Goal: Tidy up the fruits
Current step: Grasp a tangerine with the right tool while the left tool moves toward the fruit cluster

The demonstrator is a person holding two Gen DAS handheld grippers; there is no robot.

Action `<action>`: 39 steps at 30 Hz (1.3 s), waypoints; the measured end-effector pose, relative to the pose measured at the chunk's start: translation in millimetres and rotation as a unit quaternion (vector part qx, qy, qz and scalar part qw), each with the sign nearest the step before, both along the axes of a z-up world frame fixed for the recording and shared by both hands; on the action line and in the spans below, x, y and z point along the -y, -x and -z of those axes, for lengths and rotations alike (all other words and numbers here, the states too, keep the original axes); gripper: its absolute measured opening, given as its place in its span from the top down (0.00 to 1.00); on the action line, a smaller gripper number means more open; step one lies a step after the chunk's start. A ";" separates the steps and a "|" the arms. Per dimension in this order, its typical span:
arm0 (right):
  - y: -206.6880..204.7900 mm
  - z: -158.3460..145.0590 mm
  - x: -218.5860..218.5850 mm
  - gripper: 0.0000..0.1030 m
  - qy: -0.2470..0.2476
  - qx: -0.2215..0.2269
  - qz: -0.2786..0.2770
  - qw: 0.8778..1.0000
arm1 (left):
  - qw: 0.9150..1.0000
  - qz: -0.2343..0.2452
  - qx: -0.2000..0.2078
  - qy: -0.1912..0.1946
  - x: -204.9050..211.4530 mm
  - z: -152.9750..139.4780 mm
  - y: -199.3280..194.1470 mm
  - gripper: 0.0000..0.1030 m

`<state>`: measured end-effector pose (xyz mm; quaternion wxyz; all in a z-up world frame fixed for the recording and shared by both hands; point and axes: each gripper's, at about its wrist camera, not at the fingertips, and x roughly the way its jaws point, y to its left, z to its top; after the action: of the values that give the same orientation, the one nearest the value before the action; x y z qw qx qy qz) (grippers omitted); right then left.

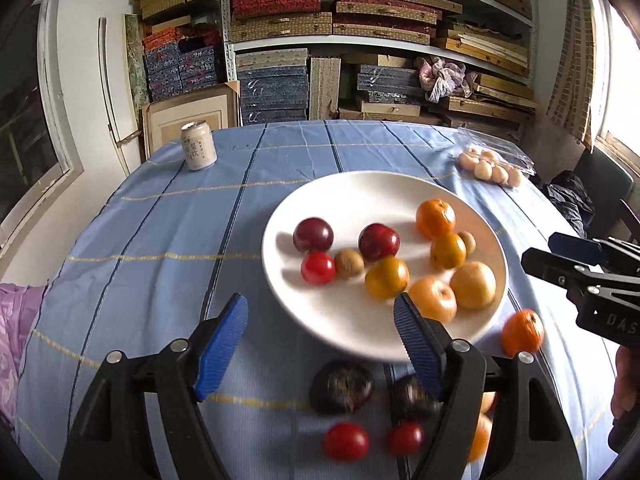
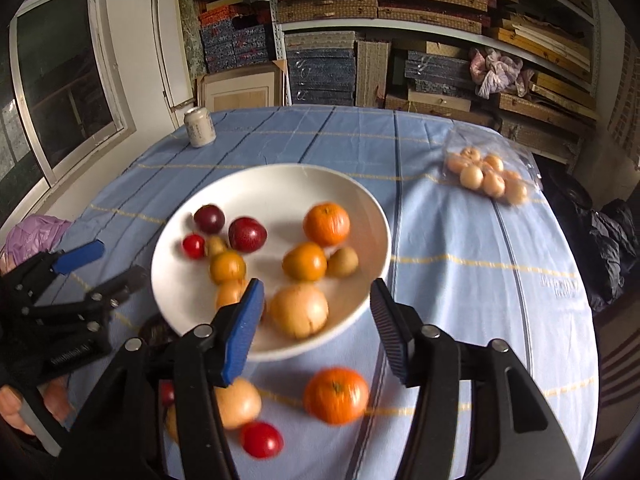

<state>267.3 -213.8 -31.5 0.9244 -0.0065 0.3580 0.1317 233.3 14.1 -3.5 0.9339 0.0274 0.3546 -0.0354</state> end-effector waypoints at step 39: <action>15.3 74.7 21.6 0.57 -0.048 -0.037 0.023 0.998 | 0.992 0.113 0.008 0.064 6.3 41.6 81.5 0.26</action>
<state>252.0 -235.3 -106.2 0.9124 0.0512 0.3854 0.1278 151.8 7.8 -45.1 0.9268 0.0075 0.3384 -0.1628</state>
